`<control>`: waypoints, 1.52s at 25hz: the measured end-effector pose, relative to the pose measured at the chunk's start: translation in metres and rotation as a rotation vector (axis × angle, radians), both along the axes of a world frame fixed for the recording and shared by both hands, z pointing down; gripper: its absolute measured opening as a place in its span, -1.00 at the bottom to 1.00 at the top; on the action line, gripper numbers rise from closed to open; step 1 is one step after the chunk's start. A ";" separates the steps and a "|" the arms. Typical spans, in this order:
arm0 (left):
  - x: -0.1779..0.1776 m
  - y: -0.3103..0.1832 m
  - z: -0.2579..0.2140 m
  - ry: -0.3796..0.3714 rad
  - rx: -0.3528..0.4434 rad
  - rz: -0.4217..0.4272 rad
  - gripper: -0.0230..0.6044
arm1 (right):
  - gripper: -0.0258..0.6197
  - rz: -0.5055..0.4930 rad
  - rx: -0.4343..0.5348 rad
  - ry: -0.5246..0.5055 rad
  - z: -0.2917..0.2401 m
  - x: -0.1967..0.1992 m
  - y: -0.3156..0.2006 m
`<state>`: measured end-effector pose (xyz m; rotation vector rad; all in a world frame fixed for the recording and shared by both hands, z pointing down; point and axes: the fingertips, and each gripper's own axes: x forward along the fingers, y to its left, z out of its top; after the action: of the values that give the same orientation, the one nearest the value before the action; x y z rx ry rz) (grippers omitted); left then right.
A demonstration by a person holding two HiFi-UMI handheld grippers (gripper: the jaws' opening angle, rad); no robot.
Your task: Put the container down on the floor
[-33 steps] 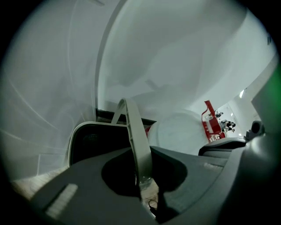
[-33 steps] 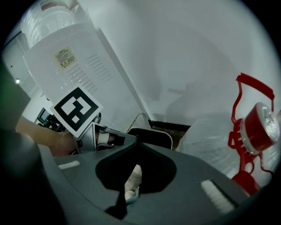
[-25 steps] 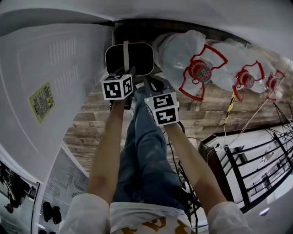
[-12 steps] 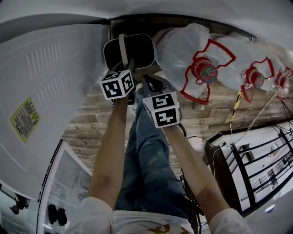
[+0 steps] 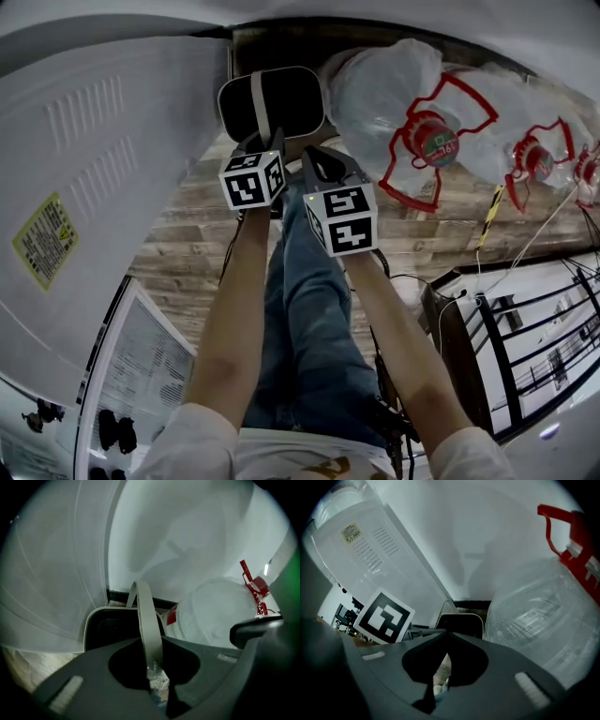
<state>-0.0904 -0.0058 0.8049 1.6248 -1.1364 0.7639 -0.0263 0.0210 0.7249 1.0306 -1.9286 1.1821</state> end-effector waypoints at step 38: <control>-0.117 0.067 0.034 -0.339 -0.345 -0.232 -0.34 | -0.84 -0.007 0.028 0.005 -0.007 -0.010 -0.001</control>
<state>-0.2073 0.0614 0.8392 1.0810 -1.3185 1.0419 -0.0364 0.0197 0.7179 1.0391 -1.9489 1.1502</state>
